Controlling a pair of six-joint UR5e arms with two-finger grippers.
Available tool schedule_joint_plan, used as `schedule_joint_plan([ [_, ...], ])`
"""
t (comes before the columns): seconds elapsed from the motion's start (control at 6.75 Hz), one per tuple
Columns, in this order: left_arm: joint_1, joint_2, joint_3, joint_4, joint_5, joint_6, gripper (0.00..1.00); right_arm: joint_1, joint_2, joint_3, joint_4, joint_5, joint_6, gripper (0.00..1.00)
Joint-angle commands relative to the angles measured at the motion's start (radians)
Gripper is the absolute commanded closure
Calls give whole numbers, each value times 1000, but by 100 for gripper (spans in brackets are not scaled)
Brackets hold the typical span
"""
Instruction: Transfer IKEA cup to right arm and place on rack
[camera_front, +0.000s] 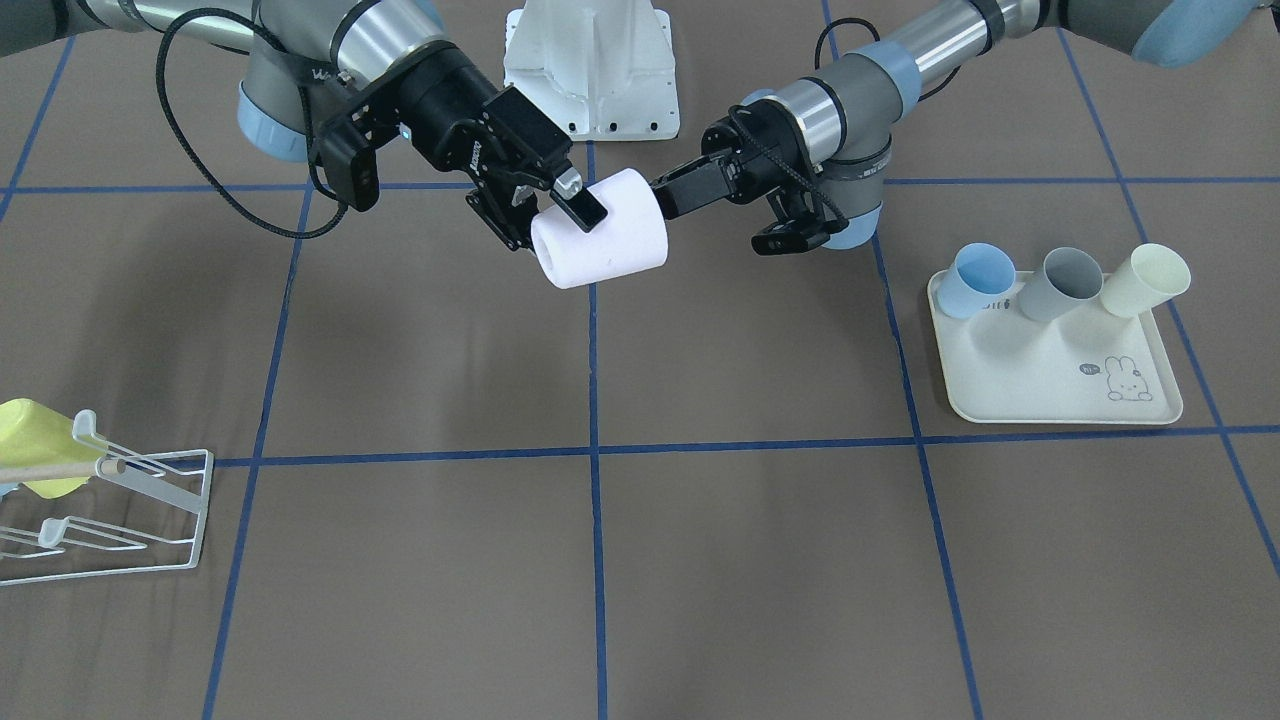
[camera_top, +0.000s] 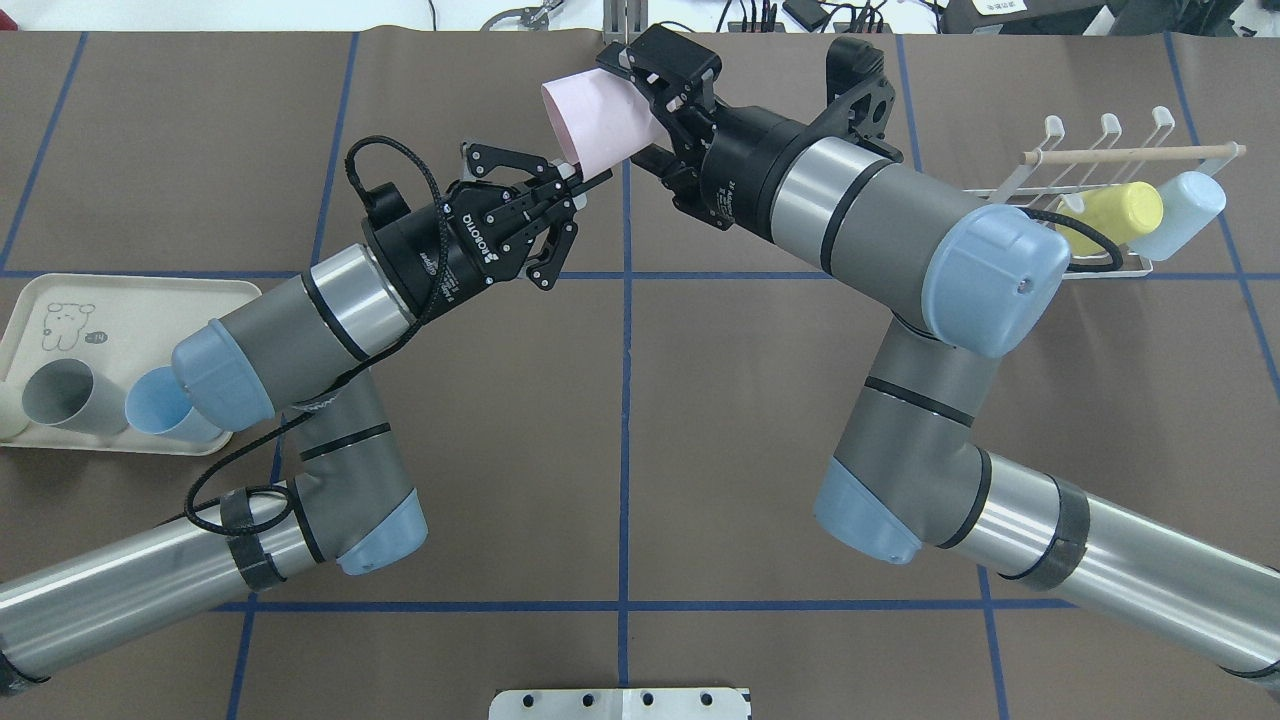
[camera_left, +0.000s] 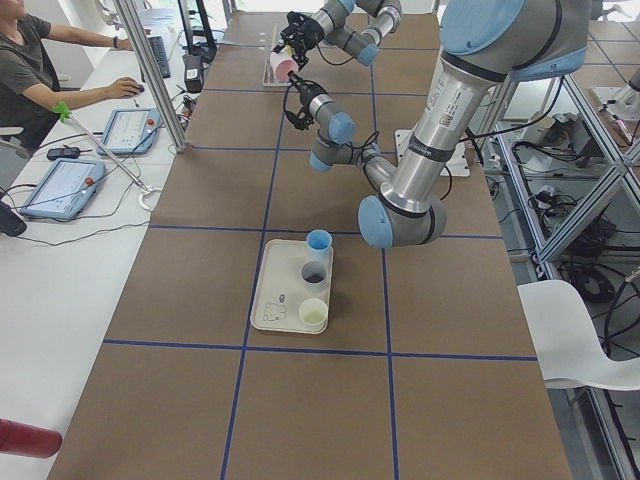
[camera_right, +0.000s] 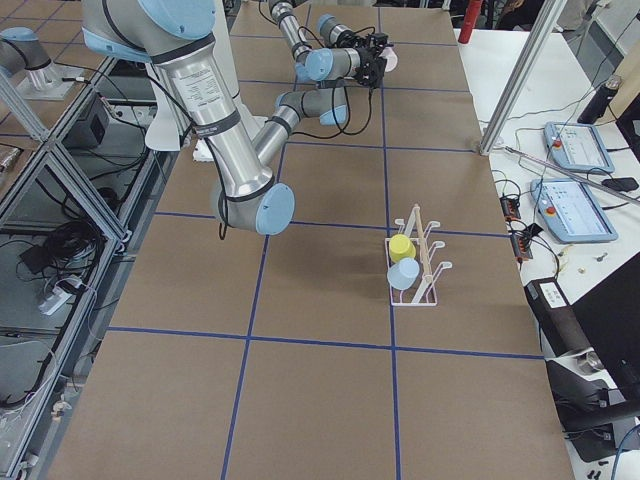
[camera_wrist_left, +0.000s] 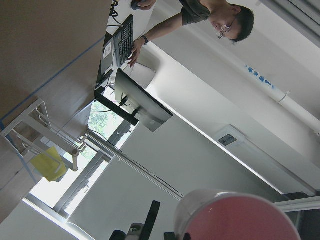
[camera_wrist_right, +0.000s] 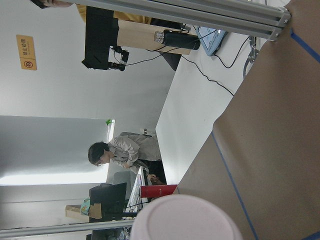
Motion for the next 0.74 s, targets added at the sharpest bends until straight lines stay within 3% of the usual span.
schedule_joint_plan([
  [0.0,9,-13,1,16,9,4,100,-1,0,-1,0,-2,0,1],
  [0.15,11,-13,1,16,9,4,100,-1,0,-1,0,-2,0,4],
  [0.3,11,-11,1,15,9,6,100,0,0,-1,0,-4,3,30],
  [0.44,12,-4,2,12,9,6,100,0,-1,-1,0,-2,3,97],
  [0.59,12,2,4,9,6,22,32,2,-2,-1,3,-2,0,100],
])
